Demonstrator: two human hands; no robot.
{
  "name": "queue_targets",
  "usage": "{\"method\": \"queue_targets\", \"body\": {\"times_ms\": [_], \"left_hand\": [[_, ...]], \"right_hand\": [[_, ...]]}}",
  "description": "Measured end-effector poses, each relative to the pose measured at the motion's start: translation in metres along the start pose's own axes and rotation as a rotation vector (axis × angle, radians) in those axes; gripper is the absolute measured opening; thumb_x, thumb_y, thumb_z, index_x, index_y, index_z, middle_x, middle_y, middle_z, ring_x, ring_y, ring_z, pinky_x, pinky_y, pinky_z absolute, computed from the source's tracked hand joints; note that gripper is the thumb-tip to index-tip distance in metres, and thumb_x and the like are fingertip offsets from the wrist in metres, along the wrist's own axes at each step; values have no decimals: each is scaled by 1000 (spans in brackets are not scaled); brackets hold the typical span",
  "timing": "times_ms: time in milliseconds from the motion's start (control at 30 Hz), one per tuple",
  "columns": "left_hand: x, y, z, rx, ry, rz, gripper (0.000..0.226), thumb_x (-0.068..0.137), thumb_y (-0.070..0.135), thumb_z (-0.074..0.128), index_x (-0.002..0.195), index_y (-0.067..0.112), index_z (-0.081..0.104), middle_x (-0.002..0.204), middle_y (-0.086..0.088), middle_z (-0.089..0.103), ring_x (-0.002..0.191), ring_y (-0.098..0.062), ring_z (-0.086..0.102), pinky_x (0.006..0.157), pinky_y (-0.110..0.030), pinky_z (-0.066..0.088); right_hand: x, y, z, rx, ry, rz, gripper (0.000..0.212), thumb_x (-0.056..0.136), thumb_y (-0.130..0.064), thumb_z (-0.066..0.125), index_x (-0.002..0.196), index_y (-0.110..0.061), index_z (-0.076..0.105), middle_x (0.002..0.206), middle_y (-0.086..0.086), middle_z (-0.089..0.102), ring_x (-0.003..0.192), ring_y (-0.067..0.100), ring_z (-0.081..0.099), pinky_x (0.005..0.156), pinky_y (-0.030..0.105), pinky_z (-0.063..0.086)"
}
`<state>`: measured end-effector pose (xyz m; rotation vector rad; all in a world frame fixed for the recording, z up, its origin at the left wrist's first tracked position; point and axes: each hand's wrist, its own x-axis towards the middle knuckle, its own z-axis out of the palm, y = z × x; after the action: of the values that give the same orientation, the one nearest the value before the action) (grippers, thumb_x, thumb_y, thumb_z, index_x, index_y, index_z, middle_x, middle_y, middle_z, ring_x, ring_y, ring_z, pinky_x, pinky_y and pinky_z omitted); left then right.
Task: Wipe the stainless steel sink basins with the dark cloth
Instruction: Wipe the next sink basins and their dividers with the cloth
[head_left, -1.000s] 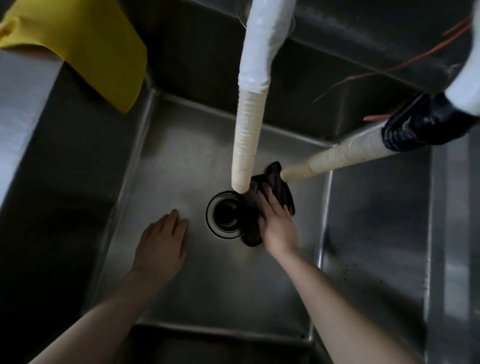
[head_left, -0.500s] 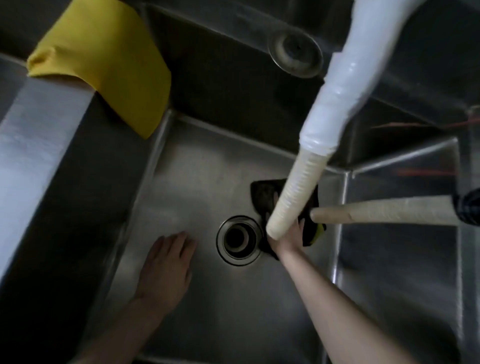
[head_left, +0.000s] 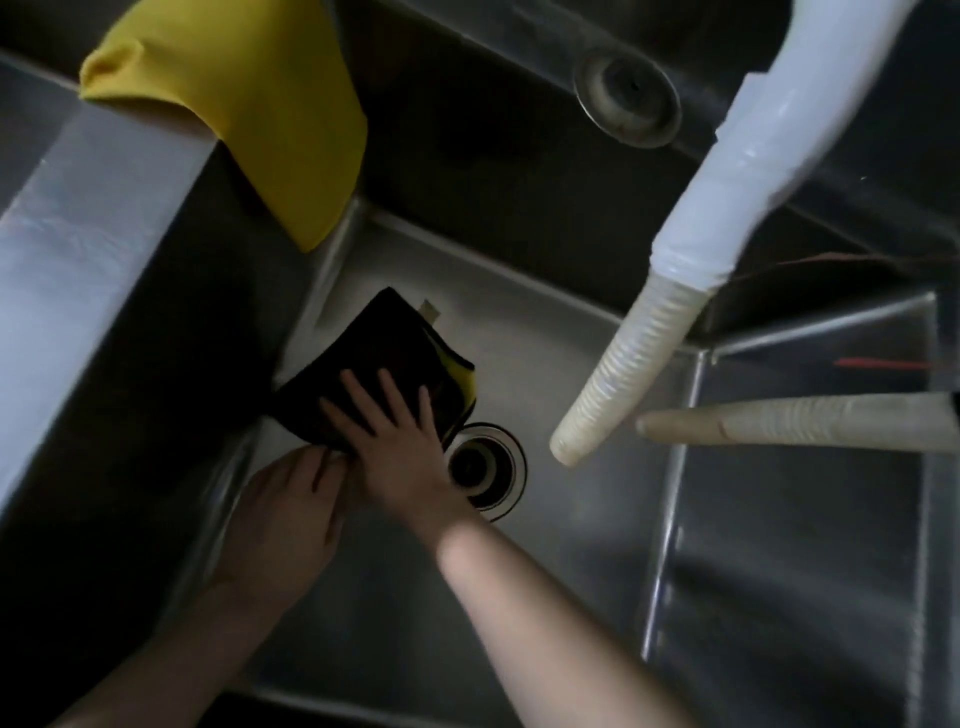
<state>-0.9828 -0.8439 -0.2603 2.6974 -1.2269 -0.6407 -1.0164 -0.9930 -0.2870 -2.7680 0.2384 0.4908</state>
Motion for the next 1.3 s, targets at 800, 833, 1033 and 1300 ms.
{"method": "queue_targets", "body": {"times_ms": [800,833,1033,1300], "left_hand": [[-34,119,47,-33,-191,492,78,27,9,90,103,5,71,109,-17,69,86,-38,69,62,-42,57],[-35,121,46,-20,-190,517,79,24,9,90,101,5,72,107,-17,69,83,-38,69,61,-43,57],[-51,122,41,-49,-339,555,74,39,11,86,111,10,69,117,-16,66,88,-40,66,67,-51,57],[-71,102,22,-46,-454,603,63,70,18,72,132,14,55,138,-11,53,115,-38,56,88,-49,50]], "right_hand": [[-256,94,-5,-150,-553,581,52,102,-16,23,152,-27,16,161,5,2,143,38,14,110,52,24],[-265,87,-4,-129,-594,574,51,101,-17,25,151,-28,20,161,5,5,141,39,18,109,51,27],[-310,51,2,-31,-952,552,43,101,-28,35,144,-29,39,152,7,32,131,36,38,105,45,38],[-293,7,-37,475,-852,748,38,96,-46,43,129,-36,57,138,5,52,123,29,49,100,34,40]]}}
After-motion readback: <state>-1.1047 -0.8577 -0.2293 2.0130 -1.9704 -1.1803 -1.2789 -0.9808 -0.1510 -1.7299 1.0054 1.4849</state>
